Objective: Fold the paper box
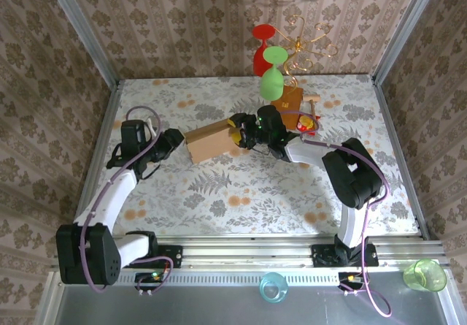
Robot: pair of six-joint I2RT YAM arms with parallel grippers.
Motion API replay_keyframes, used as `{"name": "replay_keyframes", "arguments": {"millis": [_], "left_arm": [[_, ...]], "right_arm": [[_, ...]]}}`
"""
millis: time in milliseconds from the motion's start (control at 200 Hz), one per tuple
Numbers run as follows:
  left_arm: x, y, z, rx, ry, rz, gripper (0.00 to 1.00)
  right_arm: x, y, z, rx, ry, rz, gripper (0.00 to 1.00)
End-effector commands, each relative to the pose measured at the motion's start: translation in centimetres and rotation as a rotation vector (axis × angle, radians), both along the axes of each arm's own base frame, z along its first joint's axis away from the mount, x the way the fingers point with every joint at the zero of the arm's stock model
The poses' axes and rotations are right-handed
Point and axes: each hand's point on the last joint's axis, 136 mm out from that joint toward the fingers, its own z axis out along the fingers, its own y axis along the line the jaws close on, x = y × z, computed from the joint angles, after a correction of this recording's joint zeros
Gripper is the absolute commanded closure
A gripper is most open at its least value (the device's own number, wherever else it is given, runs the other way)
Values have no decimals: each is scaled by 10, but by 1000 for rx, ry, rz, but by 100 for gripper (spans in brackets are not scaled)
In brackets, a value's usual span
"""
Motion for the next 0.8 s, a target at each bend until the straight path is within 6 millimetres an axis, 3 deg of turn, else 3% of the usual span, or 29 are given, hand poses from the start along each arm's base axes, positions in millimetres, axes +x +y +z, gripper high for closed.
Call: {"name": "replay_keyframes", "arguments": {"millis": [0, 375, 625, 795], "left_arm": [[12, -5, 13, -97, -53, 8, 56], [11, -11, -23, -141, 11, -16, 69], [12, -9, -32, -124, 20, -14, 79], [10, -9, -45, -113, 46, -15, 81]], "right_arm": [[4, 1, -6, 3, 29, -2, 44], [6, 0, -9, 5, 35, -4, 45], [7, -1, -10, 3, 37, -2, 47], [6, -4, -15, -1, 45, -4, 49]]}}
